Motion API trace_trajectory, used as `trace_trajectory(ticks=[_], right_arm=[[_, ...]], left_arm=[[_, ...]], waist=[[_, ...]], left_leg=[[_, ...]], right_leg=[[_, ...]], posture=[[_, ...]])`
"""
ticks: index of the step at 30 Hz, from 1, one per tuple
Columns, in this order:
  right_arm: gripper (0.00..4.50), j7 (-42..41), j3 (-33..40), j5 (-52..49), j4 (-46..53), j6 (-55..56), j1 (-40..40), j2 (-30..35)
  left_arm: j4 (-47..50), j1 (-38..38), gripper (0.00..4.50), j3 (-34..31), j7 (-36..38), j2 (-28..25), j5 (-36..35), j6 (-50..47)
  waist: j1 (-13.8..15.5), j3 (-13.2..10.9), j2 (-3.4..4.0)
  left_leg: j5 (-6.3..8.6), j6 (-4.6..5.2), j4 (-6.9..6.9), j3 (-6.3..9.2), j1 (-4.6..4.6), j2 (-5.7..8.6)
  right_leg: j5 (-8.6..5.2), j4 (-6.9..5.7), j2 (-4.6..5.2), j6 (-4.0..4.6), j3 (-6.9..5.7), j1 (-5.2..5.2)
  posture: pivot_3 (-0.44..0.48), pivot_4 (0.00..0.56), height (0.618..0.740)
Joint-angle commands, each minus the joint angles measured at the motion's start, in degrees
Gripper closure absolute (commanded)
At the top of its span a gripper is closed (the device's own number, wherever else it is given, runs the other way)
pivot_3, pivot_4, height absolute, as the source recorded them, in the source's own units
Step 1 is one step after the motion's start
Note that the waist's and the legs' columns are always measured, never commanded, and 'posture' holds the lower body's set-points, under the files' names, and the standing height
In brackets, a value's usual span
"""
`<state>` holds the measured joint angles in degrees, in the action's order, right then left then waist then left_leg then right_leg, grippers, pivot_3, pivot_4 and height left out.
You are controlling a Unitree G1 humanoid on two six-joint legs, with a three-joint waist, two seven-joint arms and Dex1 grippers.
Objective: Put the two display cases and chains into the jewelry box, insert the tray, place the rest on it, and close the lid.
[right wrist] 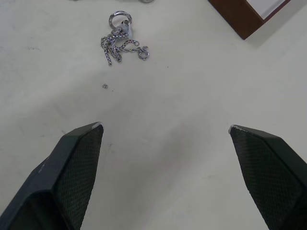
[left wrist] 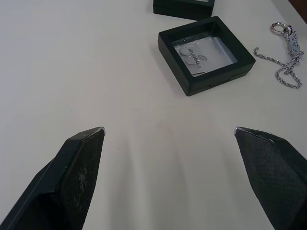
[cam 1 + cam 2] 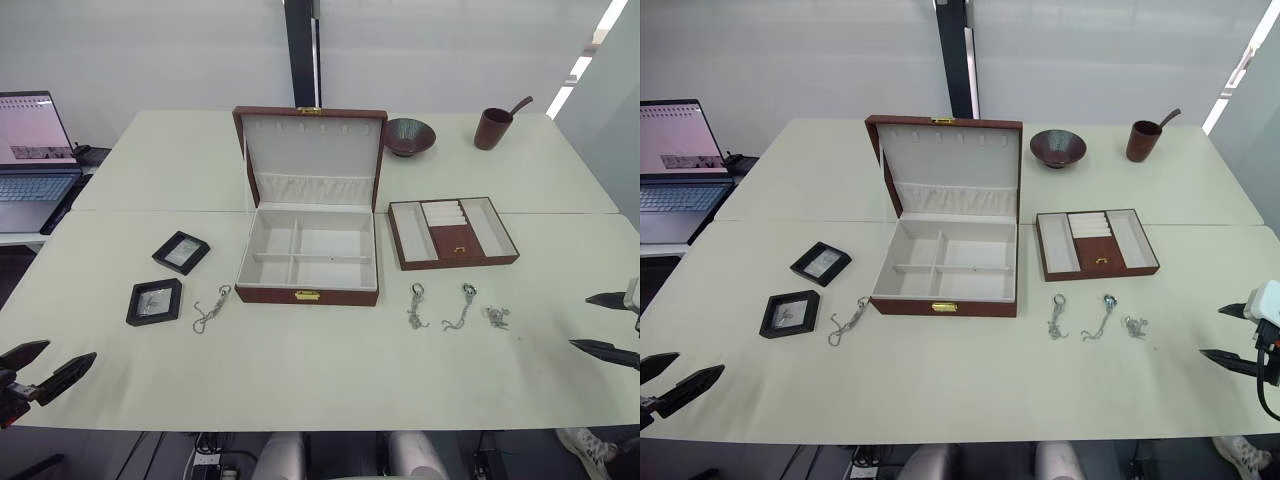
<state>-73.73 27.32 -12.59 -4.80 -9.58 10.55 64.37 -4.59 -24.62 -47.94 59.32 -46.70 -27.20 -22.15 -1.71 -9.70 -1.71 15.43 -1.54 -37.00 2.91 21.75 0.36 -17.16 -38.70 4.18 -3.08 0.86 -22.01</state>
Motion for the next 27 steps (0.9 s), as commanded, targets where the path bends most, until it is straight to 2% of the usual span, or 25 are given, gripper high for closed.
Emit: trace_trajectory(ticks=[1,9,15,22,27], right_arm=[[0.04,-0.4,0.4,-0.1,0.1,1.3,-0.4,1.3],[0.04,-0.7,0.2,-0.5,0.3,2.0,-0.9,1.6],[0.04,-1.3,-2.0,-1.2,0.0,1.7,-4.9,2.2],[0.04,-1.6,-6.7,-4.9,2.8,-2.2,-14.6,1.8],[0.04,-3.8,-13.5,-8.3,6.1,-6.8,-25.3,1.2]], left_arm=[[1.3,-0.4,0.00,-0.4,-0.1,0.0,-0.8,0.4],[0.4,-0.7,0.00,-0.3,0.0,0.3,-0.5,0.9],[1.4,-0.6,0.00,-0.7,-0.3,0.4,-0.9,0.5],[3.6,-3.6,0.00,-2.2,-0.9,2.7,-1.5,0.8],[6.2,-6.7,0.00,-3.9,-1.8,4.4,-2.6,0.4]], waist=[[0.0,0.0,0.00],[0.0,0.0,0.00],[-0.1,0.0,0.00],[-0.2,0.0,0.02],[-0.1,0.0,0.03]], left_leg=[[0.00,0.00,0.00,0.00,0.00,0.00],[0.00,0.00,0.00,0.00,0.00,0.00],[0.00,0.00,-0.01,0.00,-0.01,-0.01],[0.00,0.00,0.00,0.00,-0.03,-0.02],[0.00,0.00,-0.02,0.01,-0.02,-0.04]], right_leg=[[0.00,0.00,0.00,0.00,0.00,0.00],[0.00,0.00,0.00,0.00,0.00,0.00],[0.00,-0.01,0.00,0.00,0.00,0.00],[0.00,-0.02,0.00,0.00,0.02,0.00],[-0.01,-0.04,0.00,0.03,0.02,-0.02]], posture=[[0.000,0.150,0.733],[0.000,0.150,0.733],[0.000,0.150,0.733],[0.000,0.150,0.733],[0.000,0.150,0.733]])
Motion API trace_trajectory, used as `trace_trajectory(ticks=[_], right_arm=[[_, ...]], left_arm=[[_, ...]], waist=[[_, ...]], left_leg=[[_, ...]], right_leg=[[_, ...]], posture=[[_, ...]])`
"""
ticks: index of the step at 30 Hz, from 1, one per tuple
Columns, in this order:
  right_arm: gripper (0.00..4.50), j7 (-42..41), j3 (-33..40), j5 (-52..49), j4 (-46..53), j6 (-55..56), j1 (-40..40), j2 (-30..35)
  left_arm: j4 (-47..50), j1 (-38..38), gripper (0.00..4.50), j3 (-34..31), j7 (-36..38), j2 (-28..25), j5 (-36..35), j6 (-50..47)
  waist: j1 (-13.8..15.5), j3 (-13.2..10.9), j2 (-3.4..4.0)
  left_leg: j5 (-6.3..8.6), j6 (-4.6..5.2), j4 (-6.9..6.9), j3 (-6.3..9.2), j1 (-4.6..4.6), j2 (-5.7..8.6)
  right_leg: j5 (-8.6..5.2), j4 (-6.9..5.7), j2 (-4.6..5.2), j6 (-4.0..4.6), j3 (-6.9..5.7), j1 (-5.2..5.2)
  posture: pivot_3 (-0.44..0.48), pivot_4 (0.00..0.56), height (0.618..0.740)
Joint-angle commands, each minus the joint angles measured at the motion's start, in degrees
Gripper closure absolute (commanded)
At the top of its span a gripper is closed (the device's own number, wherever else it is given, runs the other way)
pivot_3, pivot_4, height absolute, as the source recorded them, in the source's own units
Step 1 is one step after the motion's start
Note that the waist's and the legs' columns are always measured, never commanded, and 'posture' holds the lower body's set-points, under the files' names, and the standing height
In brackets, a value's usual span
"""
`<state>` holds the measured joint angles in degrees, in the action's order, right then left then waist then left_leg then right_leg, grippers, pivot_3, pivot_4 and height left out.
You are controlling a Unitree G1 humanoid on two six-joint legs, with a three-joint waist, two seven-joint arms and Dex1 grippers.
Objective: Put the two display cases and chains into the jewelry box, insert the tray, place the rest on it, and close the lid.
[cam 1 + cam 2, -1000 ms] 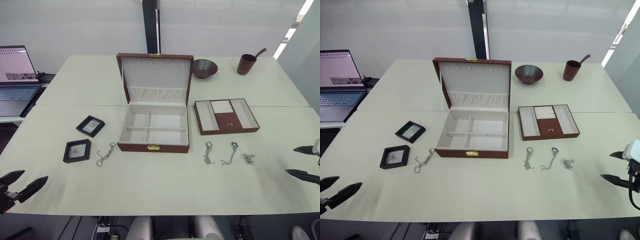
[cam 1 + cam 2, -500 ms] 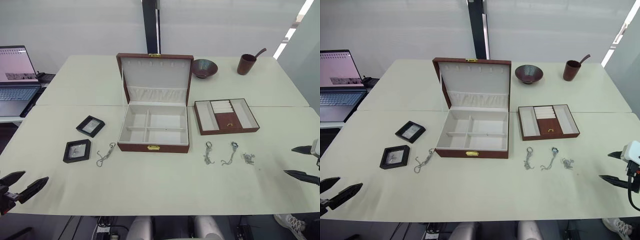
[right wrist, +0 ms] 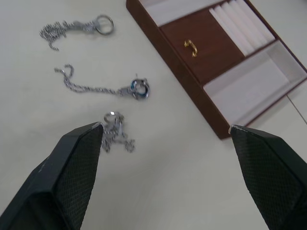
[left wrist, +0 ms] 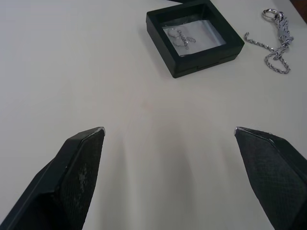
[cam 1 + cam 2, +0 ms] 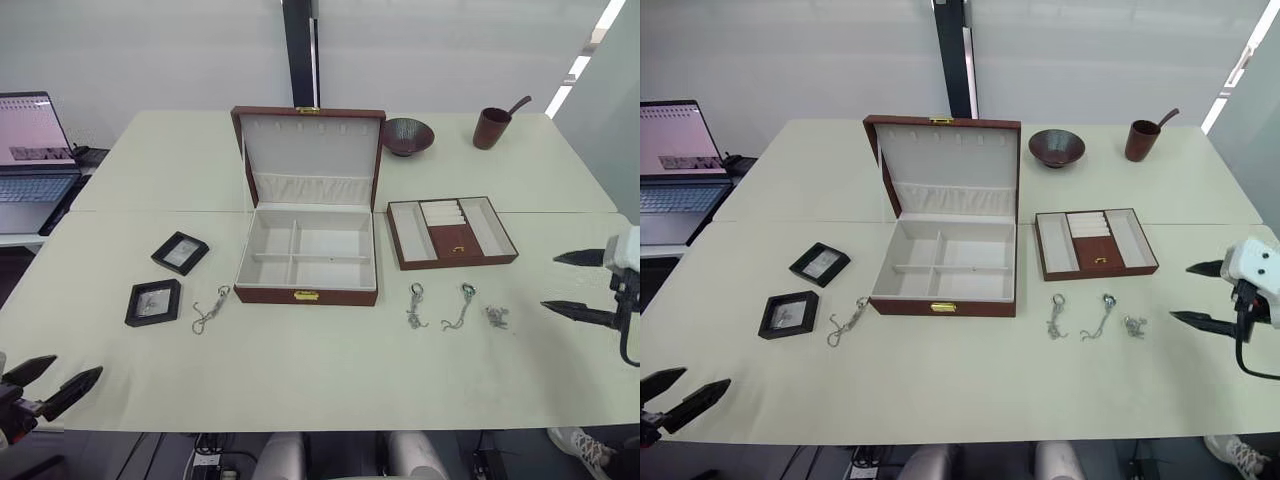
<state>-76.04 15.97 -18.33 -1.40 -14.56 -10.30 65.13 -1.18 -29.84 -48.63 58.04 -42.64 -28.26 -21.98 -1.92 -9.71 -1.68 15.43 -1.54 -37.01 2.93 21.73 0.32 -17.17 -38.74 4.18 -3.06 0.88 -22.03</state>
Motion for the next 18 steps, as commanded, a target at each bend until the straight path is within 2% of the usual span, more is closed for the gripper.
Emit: trace_trajectory(ticks=[1,9,13,18], right_arm=[[0.04,-2.0,-3.6,-3.0,3.2,-2.6,-6.7,0.1],[0.04,-5.0,-13.8,-6.8,6.8,-8.3,-23.1,-5.9],[0.04,-5.4,-17.1,-8.4,8.6,-11.6,-27.3,-9.0],[0.04,-5.0,-23.2,-9.7,12.6,-14.6,-32.4,-16.0]], left_arm=[[3.3,-2.1,0.00,-3.6,-0.8,0.7,-1.8,0.1],[9.2,-7.0,0.00,-5.3,-2.1,4.4,-4.2,-0.2],[11.9,-8.2,0.00,-5.2,-2.9,5.5,-5.3,-0.7],[15.7,-8.9,0.00,-4.2,-4.1,6.6,-6.5,-1.6]], waist=[[0.1,0.0,0.00],[0.2,0.0,0.00],[0.2,0.0,0.00],[0.2,0.0,-0.01]], left_leg=[[0.00,0.00,-0.01,0.02,0.01,0.01],[0.02,-0.04,-0.01,0.05,0.05,0.00],[0.03,-0.05,0.00,0.10,0.06,0.00],[0.04,-0.07,-0.01,0.12,0.08,-0.01]], right_leg=[[0.00,0.00,0.01,0.00,-0.02,0.01],[-0.01,0.03,0.04,0.03,-0.04,-0.03],[-0.01,0.04,0.06,0.04,-0.06,-0.05],[-0.01,0.05,0.07,0.04,-0.07,-0.06]], posture=[[0.000,0.150,0.733],[0.000,0.150,0.733],[0.000,0.150,0.733],[0.000,0.150,0.733]])
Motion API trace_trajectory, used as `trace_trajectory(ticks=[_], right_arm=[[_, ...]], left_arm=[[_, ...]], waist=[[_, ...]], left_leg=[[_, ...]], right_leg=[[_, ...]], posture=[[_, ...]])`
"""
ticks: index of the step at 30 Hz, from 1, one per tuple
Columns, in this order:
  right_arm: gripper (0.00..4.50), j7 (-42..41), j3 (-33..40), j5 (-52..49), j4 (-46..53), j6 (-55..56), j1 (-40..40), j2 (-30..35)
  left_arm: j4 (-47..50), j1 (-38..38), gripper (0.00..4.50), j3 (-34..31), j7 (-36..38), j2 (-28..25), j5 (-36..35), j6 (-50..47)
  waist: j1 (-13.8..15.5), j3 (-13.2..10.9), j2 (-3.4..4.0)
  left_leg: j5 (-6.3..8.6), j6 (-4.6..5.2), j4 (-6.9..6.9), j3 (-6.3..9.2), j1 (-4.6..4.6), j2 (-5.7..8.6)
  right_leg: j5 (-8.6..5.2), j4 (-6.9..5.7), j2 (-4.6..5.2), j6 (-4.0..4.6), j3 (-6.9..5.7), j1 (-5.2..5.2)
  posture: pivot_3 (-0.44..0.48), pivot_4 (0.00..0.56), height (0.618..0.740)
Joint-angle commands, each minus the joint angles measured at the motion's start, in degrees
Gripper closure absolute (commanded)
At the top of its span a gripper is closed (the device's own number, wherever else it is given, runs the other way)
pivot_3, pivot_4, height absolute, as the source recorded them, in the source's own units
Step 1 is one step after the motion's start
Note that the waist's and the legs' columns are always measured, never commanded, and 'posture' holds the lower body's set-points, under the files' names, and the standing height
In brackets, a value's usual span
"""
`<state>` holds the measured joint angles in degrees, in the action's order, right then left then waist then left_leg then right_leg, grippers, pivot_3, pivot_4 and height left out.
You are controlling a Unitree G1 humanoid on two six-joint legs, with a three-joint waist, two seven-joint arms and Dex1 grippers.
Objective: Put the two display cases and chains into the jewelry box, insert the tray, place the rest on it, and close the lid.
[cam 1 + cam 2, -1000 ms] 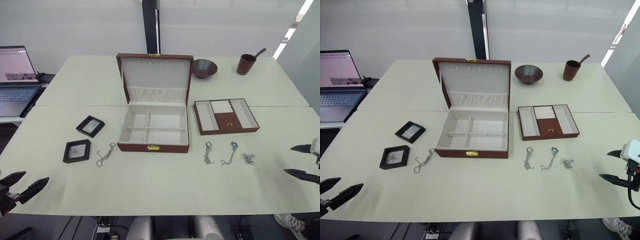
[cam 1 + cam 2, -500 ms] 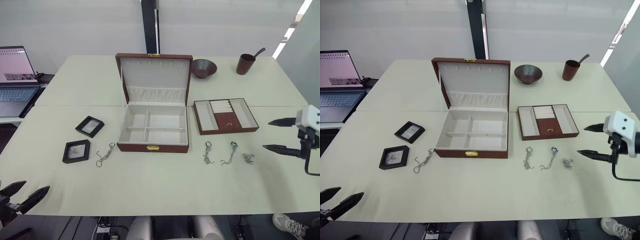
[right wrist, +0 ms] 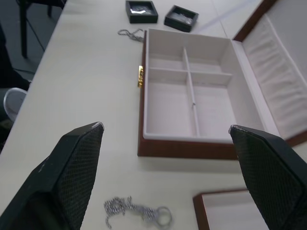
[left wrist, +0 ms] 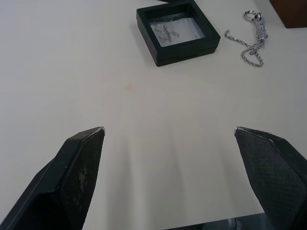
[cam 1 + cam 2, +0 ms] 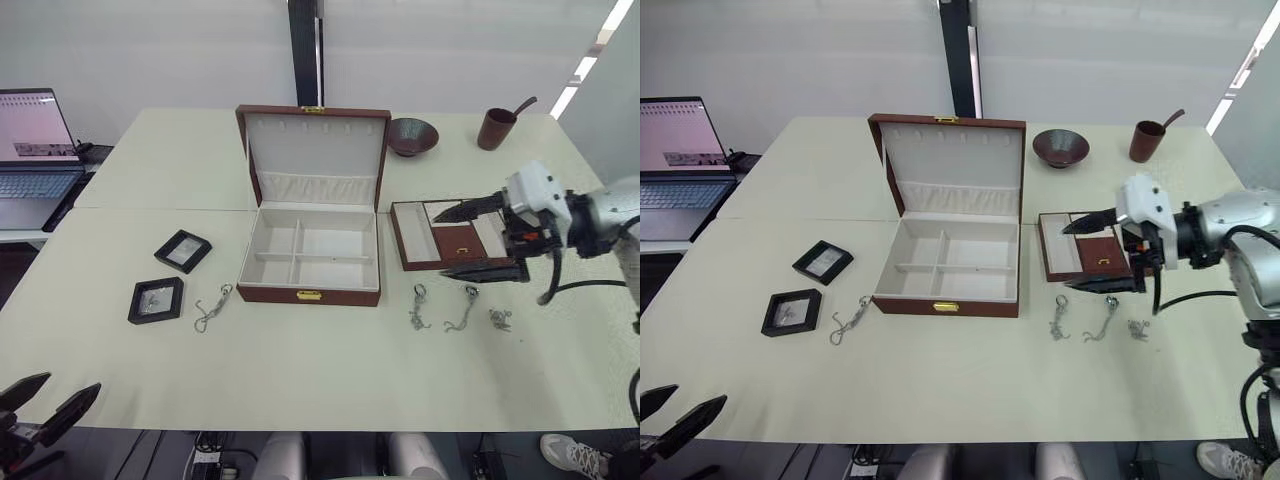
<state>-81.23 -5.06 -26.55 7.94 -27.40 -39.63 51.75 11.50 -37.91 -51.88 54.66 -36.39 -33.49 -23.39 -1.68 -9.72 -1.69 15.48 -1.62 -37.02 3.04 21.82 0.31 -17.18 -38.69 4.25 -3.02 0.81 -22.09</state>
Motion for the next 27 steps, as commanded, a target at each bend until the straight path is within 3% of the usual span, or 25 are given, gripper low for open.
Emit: trace_trajectory(ticks=[1,16,27], right_arm=[[0.04,0.6,-3.1,-1.4,3.5,-2.3,-3.8,-3.9],[0.04,10.4,-9.3,0.7,6.1,-11.5,-9.1,-13.0],[0.04,10.7,-8.9,-0.4,7.5,-13.7,-9.0,-13.9]], left_arm=[[3.7,-0.9,0.00,-0.7,-0.9,0.5,-1.5,-0.3],[11.9,1.3,0.00,5.6,-5.8,4.2,-2.5,-1.0],[16.9,7.6,0.00,12.4,-13.5,5.0,-2.4,-3.7]], waist=[[0.0,0.0,0.00],[0.0,0.0,0.00],[-0.1,0.0,-0.04]], left_leg=[[0.00,0.00,0.00,0.00,-0.01,0.00],[0.00,-0.01,0.00,0.01,0.02,0.03],[0.00,-0.01,0.00,0.01,0.04,0.03]], right_leg=[[0.00,-0.01,0.00,0.00,0.00,-0.01],[0.02,-0.03,-0.02,0.03,0.00,-0.06],[0.02,-0.06,-0.07,0.03,0.01,-0.06]], posture=[[0.000,0.150,0.733],[0.000,0.150,0.733],[0.000,0.150,0.733]])
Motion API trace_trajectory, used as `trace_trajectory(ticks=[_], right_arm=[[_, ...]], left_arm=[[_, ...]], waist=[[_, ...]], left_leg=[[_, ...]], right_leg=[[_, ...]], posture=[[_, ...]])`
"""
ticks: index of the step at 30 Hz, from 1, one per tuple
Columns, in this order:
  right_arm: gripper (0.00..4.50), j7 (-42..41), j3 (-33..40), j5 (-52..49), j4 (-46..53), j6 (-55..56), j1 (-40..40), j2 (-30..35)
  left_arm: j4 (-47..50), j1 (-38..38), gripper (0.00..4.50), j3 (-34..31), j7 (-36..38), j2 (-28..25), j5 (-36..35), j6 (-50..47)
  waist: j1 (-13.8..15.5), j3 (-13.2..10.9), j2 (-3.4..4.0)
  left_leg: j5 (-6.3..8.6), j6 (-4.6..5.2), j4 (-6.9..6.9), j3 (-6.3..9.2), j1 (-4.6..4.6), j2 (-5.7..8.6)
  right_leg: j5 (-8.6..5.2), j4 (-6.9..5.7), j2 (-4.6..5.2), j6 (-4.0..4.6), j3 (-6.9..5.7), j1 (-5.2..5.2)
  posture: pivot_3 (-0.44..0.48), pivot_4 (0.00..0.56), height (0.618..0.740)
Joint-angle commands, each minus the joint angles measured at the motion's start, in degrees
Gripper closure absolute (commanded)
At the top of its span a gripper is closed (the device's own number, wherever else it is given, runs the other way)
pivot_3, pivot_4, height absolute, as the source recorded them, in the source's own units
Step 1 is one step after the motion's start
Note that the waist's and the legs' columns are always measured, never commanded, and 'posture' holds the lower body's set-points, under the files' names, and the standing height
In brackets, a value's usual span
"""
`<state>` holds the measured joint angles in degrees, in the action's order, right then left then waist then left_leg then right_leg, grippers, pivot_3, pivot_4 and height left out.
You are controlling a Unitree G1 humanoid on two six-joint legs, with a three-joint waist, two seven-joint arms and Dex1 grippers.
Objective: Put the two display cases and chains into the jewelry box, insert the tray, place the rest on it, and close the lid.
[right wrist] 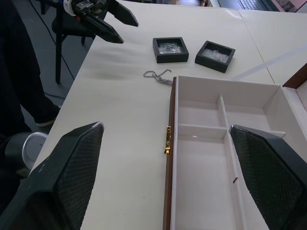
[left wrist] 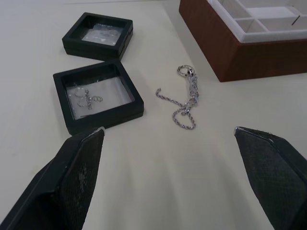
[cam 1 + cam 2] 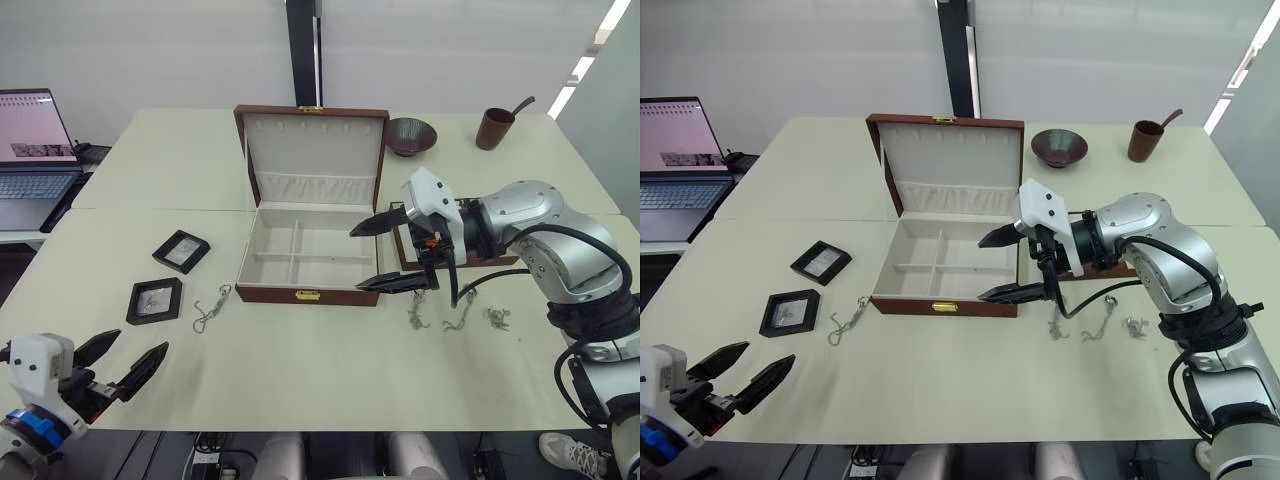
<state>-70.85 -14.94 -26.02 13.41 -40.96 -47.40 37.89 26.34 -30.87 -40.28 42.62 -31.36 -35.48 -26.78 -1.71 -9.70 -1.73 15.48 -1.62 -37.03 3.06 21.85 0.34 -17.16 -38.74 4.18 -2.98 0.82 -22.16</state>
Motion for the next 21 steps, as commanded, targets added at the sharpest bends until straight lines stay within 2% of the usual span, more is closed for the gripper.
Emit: trace_trajectory(ticks=[1,8,21], right_arm=[[0.04,0.4,1.0,-0.9,2.1,-0.2,-1.2,-0.1],[0.04,1.1,1.1,-1.2,2.7,-1.0,-1.3,-0.7],[0.04,2.4,0.8,-1.2,3.2,-1.0,-1.1,-1.6]], left_arm=[[2.3,1.1,0.00,1.4,-2.3,0.1,-0.6,-0.8],[3.5,7.1,0.00,6.7,-8.7,-1.5,-0.4,-7.0],[0.0,17.2,0.00,15.3,-13.6,-7.2,4.5,-14.0]], waist=[[0.0,0.0,0.00],[0.0,0.0,0.00],[0.0,0.0,0.00]], left_leg=[[0.00,0.00,0.00,0.01,0.00,-0.01],[0.00,0.00,-0.02,0.03,0.01,0.00],[0.00,0.00,0.00,0.05,0.01,0.02]], right_leg=[[0.00,0.00,-0.01,0.00,-0.01,-0.01],[0.00,-0.04,-0.03,0.00,-0.01,-0.01],[0.00,-0.07,-0.04,0.00,-0.01,-0.04]], posture=[[0.000,0.150,0.733],[0.000,0.150,0.733],[0.000,0.150,0.733]])
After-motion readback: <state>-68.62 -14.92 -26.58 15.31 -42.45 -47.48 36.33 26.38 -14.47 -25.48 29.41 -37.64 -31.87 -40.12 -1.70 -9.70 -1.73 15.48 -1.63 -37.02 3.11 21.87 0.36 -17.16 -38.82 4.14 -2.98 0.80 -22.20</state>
